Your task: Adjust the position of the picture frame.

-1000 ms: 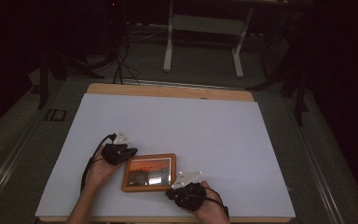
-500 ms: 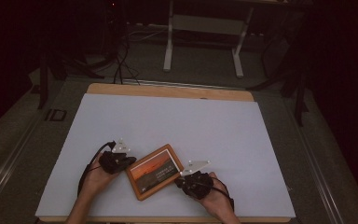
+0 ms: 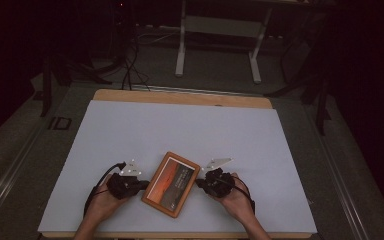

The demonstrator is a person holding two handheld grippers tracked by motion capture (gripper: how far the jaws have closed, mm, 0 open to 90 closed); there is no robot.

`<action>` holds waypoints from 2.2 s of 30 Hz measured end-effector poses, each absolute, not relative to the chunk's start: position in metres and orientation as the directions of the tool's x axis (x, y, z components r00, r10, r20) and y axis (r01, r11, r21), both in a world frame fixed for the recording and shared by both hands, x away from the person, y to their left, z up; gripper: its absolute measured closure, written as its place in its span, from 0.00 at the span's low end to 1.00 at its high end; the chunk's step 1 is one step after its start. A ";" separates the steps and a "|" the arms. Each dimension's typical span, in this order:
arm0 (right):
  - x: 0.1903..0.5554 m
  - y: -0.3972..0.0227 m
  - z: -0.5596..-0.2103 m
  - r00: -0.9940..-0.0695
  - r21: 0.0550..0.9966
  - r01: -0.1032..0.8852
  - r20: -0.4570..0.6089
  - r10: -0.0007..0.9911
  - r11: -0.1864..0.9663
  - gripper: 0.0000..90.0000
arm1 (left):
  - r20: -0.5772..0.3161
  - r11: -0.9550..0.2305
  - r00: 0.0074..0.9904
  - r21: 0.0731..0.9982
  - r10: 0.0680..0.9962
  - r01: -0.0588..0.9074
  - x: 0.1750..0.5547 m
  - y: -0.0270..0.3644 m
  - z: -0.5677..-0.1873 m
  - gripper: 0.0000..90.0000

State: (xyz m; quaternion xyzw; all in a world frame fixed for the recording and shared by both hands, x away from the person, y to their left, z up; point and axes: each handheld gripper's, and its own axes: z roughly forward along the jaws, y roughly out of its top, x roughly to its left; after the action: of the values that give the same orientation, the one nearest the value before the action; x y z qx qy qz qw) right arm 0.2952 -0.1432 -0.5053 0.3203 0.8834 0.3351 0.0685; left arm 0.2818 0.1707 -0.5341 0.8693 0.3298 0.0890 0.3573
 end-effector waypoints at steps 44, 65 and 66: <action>0.314 -0.146 -0.519 -0.605 0.608 0.772 0.613 0.508 0.187 0.67 | -0.506 -0.341 0.714 0.642 0.484 0.686 0.326 0.165 -0.516 0.60; 0.335 -0.172 -0.479 -0.626 0.701 0.702 0.522 0.579 0.127 0.66 | -0.491 -0.273 0.707 0.687 0.509 0.674 0.322 0.131 -0.505 0.72; 0.336 -0.174 -0.479 -0.621 0.698 0.706 0.525 0.582 0.123 0.66 | -0.491 -0.273 0.707 0.687 0.509 0.674 0.322 0.131 -0.505 0.72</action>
State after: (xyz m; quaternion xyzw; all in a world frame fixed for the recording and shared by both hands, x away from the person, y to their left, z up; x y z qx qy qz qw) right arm 0.3363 -0.1737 -0.4792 0.4312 0.7467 0.5027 -0.0614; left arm 0.3223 0.1308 -0.5046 0.7930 0.3728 -0.0868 0.4739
